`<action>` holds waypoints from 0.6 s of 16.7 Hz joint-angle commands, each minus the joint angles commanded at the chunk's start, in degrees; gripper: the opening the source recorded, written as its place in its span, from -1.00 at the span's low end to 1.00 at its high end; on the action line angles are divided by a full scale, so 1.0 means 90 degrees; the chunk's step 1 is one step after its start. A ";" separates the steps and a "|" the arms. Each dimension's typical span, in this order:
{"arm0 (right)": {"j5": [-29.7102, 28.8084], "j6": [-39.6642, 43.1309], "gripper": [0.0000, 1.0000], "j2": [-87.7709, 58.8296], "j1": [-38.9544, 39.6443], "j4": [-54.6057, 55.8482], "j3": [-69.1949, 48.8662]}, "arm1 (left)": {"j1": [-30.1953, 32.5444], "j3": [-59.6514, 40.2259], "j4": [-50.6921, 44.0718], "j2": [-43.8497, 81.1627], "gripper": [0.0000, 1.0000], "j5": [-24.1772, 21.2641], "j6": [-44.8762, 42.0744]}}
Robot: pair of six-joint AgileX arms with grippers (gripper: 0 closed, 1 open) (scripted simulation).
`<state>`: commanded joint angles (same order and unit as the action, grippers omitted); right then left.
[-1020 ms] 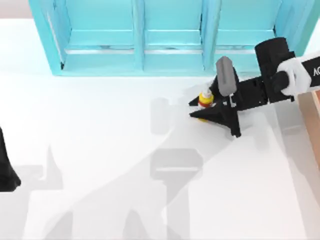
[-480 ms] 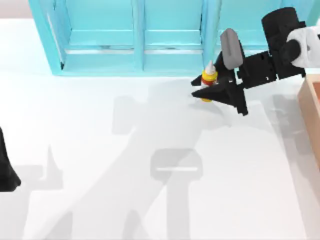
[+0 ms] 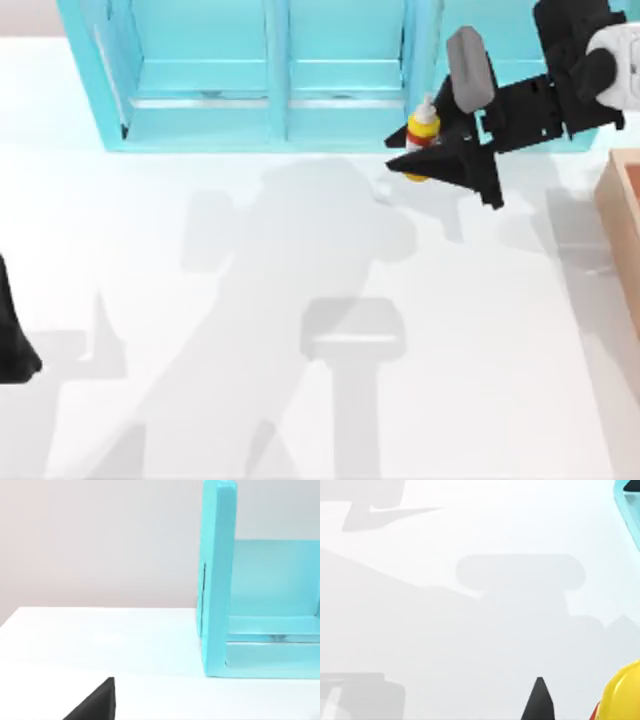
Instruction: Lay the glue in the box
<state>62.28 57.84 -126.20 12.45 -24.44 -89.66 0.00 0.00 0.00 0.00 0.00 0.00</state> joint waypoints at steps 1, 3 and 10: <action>0.0005 0.0073 -1.00 0.0060 -0.0070 -0.0055 0.0059 | 0.0000 0.0000 0.0000 0.0000 1.00 0.0000 0.0000; 0.0027 0.0416 -1.00 0.0318 -0.0407 -0.0315 0.0320 | 0.0000 0.0000 0.0000 0.0000 1.00 0.0000 0.0000; 0.0210 0.2925 -1.00 0.1737 -0.3484 -0.2132 0.1910 | 0.0000 0.0000 0.0000 0.0000 1.00 0.0000 0.0000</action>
<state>64.17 84.16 -110.57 -18.91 -43.63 -72.46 0.00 0.00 0.00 0.00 0.00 0.00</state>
